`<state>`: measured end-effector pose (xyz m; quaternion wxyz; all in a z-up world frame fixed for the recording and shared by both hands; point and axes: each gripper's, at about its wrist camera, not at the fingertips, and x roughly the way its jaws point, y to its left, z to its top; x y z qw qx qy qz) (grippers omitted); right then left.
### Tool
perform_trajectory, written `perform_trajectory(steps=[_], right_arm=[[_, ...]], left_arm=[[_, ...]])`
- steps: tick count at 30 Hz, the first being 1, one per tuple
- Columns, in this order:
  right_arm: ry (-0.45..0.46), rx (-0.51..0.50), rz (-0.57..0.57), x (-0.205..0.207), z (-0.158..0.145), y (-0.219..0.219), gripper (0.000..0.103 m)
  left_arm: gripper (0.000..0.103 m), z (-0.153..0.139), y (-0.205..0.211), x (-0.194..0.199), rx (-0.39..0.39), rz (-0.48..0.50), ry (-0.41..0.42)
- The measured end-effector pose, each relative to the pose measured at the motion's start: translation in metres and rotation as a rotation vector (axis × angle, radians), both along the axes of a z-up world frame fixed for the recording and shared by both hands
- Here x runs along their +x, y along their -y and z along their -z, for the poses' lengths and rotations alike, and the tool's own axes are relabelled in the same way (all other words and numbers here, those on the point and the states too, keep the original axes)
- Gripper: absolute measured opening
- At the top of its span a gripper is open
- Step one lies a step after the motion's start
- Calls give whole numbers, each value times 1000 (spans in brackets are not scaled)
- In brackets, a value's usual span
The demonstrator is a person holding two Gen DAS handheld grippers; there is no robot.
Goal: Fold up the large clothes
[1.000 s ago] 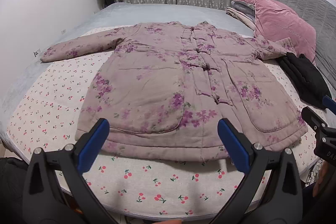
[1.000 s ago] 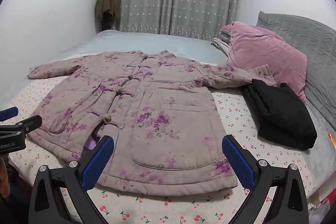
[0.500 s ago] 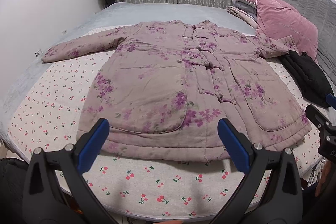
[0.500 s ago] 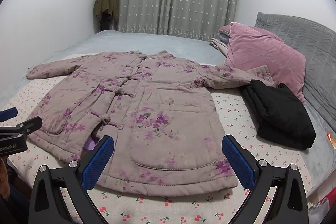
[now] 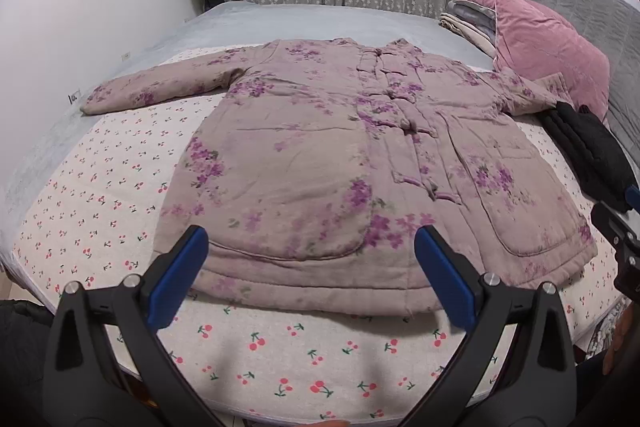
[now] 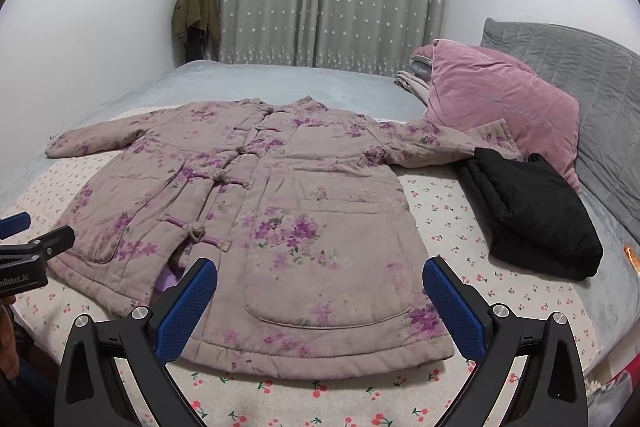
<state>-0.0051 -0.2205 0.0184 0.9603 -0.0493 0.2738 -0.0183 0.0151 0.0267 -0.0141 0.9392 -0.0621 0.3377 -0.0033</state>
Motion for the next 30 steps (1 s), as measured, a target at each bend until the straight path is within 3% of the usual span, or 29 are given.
perform_trajectory(steps=[4,22,30], right_arm=[[6,-64,16,2,2,0,103],[-10,-69,92,11,13,26,103],[-114,22,170,21,30,93,103]], left_arm=[[102,2,-10,4,-16,-14,-14],[102,12,-38,11,-5,-47,-36],[102,27,-110,15,-44,-202,-111]])
